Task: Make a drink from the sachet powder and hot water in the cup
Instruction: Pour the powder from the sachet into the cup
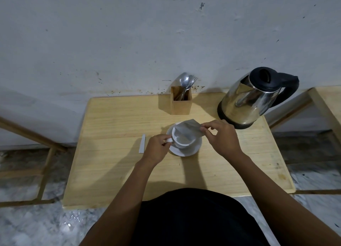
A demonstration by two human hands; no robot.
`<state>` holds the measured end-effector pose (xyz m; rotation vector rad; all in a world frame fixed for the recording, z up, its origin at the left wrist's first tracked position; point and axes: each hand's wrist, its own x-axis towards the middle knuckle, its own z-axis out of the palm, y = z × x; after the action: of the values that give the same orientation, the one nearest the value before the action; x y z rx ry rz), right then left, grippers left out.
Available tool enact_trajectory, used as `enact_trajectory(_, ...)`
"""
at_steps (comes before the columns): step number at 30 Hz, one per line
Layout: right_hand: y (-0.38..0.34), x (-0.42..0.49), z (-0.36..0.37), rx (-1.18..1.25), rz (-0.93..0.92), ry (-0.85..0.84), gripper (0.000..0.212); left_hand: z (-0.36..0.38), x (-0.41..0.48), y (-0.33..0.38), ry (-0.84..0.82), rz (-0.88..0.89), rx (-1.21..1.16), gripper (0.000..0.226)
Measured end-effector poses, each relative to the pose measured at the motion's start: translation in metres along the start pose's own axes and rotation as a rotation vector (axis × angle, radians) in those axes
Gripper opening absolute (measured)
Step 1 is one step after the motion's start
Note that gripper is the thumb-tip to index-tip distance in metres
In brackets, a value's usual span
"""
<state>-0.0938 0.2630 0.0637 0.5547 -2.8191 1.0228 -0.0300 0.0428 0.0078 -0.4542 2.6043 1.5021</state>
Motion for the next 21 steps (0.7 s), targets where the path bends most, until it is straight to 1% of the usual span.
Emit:
enact_trajectory(5,-0.002,-0.001,0.004,-0.065,-0.058,-0.032,0.009,-0.007,0.003,0.001,-0.059,-0.035,-0.016,0.031)
enact_trajectory(7,-0.005,0.001,0.003,-0.057,-0.062,-0.038,0.009,-0.011,0.006,0.003,-0.027,-0.024,0.003,0.034)
enact_trajectory(10,-0.009,0.004,0.001,-0.029,-0.085,-0.064,0.009,-0.014,0.012,0.012,0.011,0.059,0.055,0.038)
enact_trajectory(14,-0.014,0.007,-0.001,-0.018,-0.110,-0.089,0.011,-0.011,0.022,0.020,-0.026,0.132,0.088,0.016)
enact_trajectory(15,-0.014,0.008,-0.001,-0.016,-0.107,-0.091,0.013,-0.010,0.024,0.020,-0.025,0.135,0.091,0.014)
enact_trajectory(18,-0.011,0.009,-0.006,-0.013,-0.055,-0.091,0.023,-0.007,0.028,0.016,-0.008,0.125,0.076,0.014)
enact_trajectory(19,-0.010,0.009,-0.008,-0.003,-0.029,-0.096,0.024,-0.007,0.028,0.015,-0.005,0.120,0.074,0.014)
enact_trajectory(21,-0.009,0.010,-0.010,0.012,0.015,-0.102,0.017,-0.006,0.029,0.014,-0.001,0.119,0.081,0.015)
